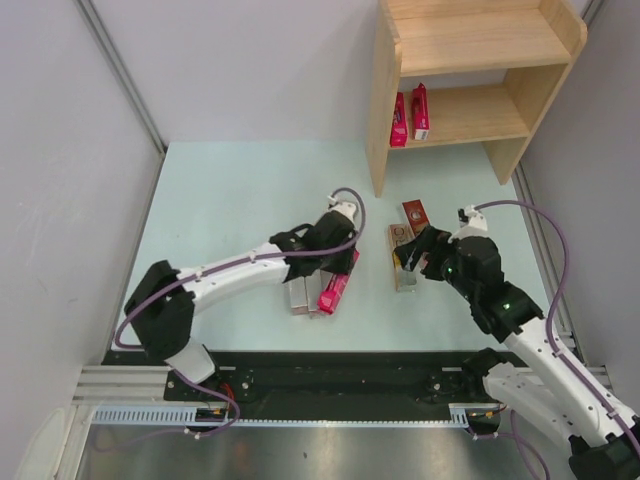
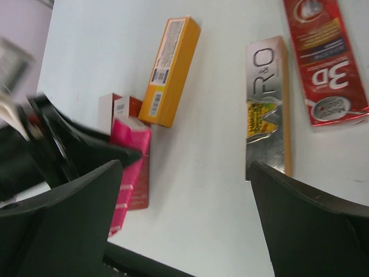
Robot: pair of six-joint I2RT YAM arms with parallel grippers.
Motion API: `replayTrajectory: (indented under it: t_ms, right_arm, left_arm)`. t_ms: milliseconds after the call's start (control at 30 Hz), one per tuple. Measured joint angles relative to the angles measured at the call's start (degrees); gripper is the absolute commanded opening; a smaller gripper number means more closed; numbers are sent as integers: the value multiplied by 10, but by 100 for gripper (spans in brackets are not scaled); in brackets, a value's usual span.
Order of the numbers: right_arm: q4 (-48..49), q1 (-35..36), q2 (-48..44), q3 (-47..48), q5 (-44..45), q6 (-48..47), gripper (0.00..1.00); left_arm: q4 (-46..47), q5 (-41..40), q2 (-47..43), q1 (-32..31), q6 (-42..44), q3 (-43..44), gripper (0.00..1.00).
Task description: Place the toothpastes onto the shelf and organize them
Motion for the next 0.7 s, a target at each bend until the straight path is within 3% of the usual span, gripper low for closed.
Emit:
replayTrajectory:
  t_ms: [233,400,700]
  right_arm:
    - [31,138,34,0,42,7,99]
    - [95,257,102,0,87,18,98]
    - [213,304,234,0,119,45,95]
  left_arm:
    - [66,100,-91,100,-6,-32,34]
    - [91,152,-107,150,-21,-53,35]
    - [112,191,-112,156,-39,-65,35]
